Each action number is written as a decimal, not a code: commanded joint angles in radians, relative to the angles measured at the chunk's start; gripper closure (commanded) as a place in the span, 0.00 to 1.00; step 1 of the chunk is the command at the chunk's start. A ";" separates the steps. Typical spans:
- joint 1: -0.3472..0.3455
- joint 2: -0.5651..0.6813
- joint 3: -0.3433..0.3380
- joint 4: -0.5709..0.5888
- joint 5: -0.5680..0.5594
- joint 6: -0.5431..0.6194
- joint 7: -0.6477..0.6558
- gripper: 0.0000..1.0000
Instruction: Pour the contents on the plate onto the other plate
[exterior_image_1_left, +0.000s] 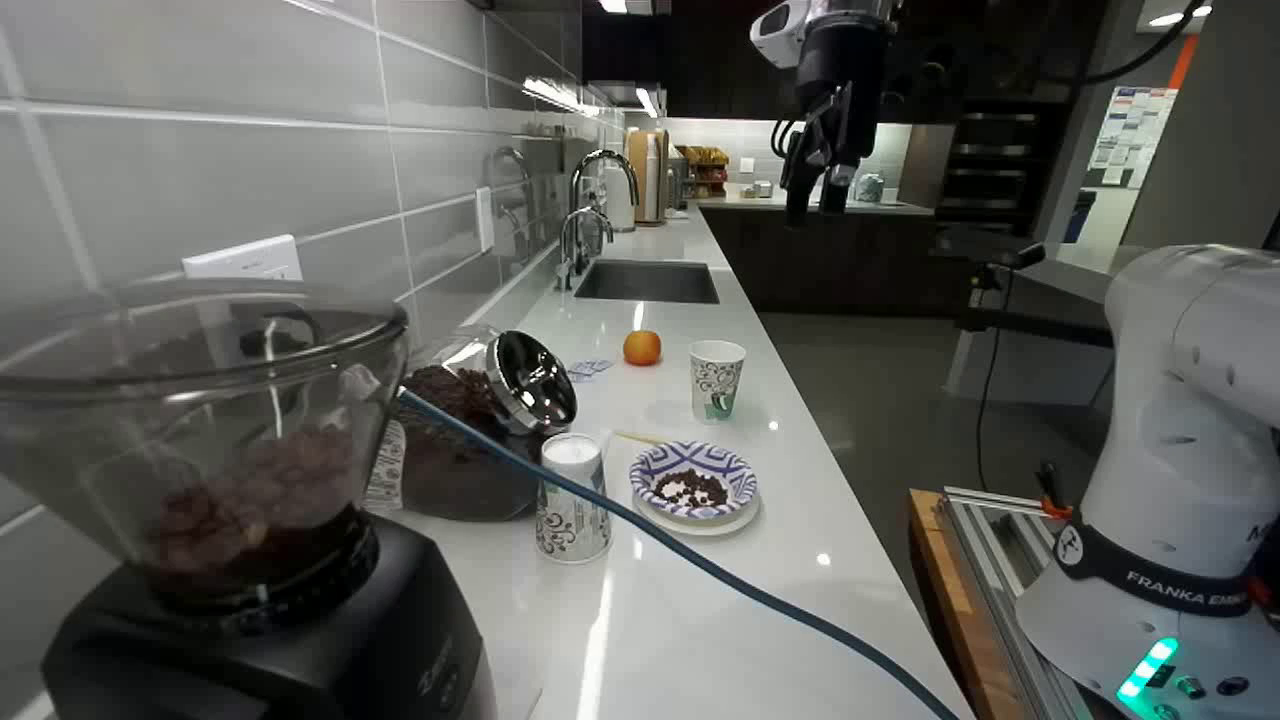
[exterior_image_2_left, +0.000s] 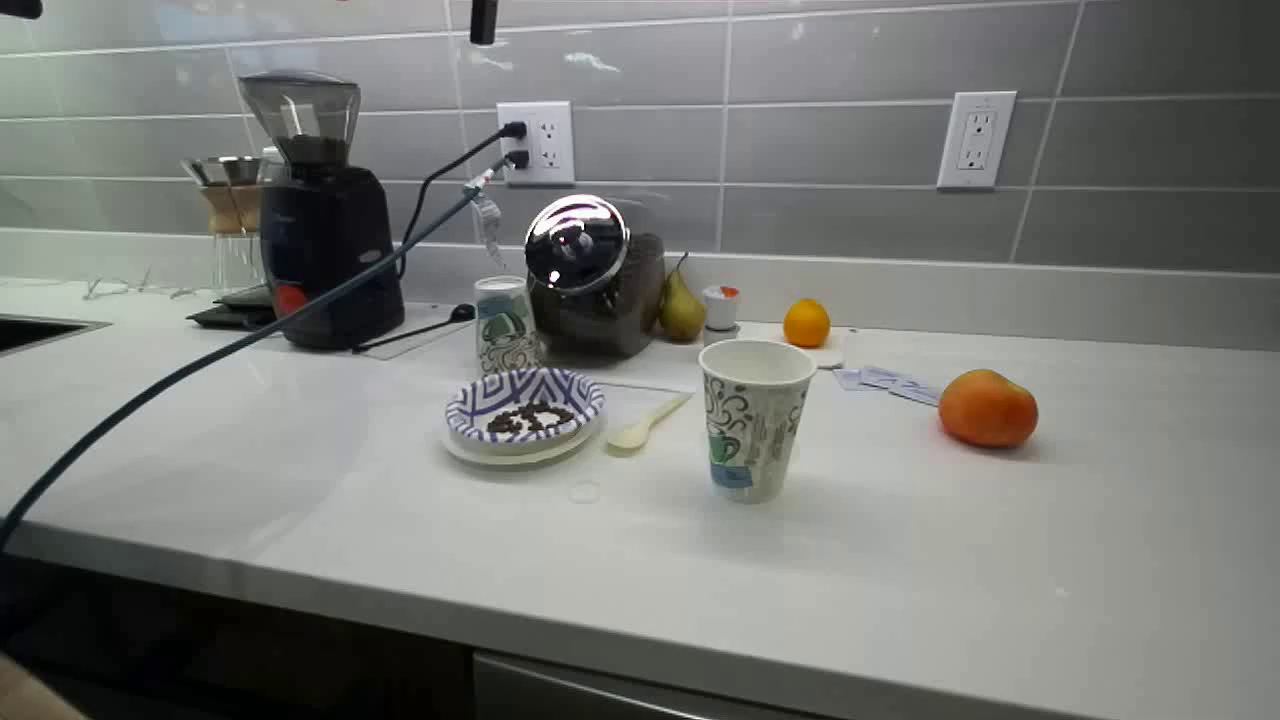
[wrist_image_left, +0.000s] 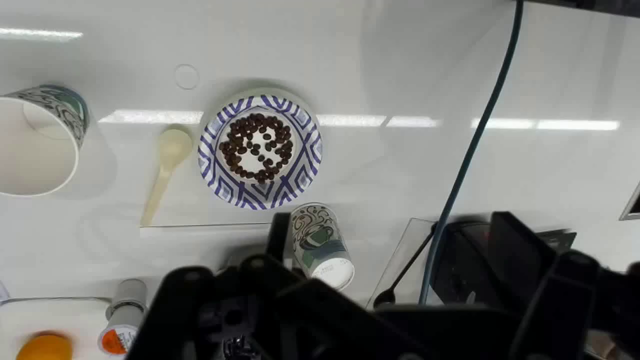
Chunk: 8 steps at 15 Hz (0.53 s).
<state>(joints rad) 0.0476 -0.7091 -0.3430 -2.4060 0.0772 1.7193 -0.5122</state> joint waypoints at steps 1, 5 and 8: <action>-0.024 0.007 0.018 0.003 0.013 -0.003 -0.013 0.00; -0.024 0.007 0.018 0.003 0.013 -0.003 -0.013 0.00; -0.014 0.021 0.013 -0.003 0.019 0.029 -0.033 0.00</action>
<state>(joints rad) 0.0452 -0.7088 -0.3413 -2.4055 0.0772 1.7194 -0.5122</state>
